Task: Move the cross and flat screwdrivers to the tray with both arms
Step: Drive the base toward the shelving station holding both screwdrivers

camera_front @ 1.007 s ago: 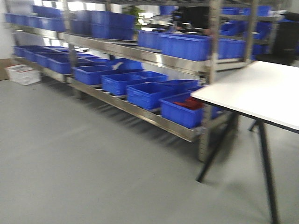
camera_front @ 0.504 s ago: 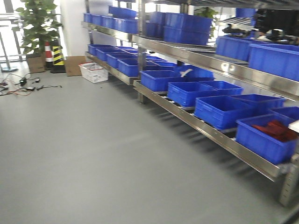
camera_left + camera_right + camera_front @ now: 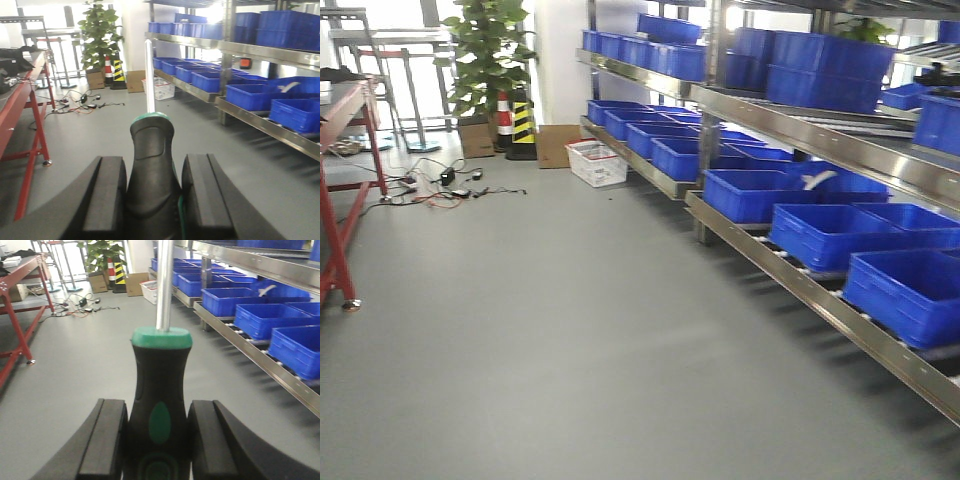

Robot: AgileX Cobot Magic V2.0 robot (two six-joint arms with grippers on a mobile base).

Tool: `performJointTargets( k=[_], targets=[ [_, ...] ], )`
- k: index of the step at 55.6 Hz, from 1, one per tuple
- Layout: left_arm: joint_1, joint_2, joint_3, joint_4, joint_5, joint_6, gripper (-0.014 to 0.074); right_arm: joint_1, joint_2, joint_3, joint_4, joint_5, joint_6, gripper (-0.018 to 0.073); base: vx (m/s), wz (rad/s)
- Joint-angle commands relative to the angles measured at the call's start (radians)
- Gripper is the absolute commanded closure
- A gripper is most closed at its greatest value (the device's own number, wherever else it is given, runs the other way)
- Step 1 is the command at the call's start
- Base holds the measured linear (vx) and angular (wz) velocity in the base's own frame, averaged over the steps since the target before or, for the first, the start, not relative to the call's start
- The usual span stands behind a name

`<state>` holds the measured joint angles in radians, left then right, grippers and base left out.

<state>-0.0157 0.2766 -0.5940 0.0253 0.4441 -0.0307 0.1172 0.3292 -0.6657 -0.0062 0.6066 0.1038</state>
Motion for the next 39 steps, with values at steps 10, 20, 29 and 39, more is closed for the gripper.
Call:
performJointTargets(
  k=[10,20,29,39],
  targets=[
    [-0.005,0.009,-0.029,-0.006,-0.103,0.000,0.0594,-0.005,0.018,-0.029,-0.011,-0.095,-0.003,0.0567,0.63,0.28],
    [-0.005,0.009,-0.029,-0.006,-0.103,0.000,0.0594,-0.005,0.018,-0.029,-0.011,-0.095,-0.003,0.0567,0.65,0.24],
    [-0.005,0.009,-0.029,-0.006,-0.103,0.000,0.0594,-0.005,0.018,-0.029,-0.011,-0.095,-0.003,0.0567,0.66,0.11],
    [-0.005,0.009,-0.029,-0.006,-0.103,0.000,0.0594,-0.005,0.018,-0.029,-0.011,-0.095,-0.003,0.0567,0.67,-0.05]
  ],
)
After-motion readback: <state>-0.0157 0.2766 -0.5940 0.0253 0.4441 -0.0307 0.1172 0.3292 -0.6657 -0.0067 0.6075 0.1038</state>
